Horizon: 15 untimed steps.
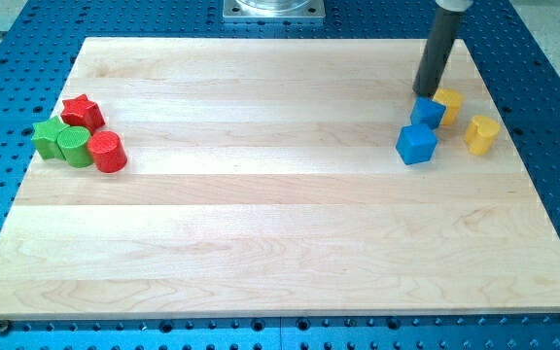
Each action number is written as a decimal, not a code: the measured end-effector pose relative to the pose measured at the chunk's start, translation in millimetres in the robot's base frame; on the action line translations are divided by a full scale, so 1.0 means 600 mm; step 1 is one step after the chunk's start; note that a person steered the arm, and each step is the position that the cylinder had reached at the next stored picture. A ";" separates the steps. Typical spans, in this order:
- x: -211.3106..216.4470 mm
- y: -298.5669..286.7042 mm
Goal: Move red circle at top right corner of the board
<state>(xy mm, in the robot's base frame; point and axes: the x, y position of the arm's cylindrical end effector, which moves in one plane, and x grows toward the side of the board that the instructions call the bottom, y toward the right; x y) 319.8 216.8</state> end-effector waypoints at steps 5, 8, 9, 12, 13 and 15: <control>0.388 -0.612; 0.344 -0.817; 0.325 -0.844; 0.190 -0.619; 0.104 -0.613; 0.012 -0.658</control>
<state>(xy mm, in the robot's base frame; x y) 327.1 -177.8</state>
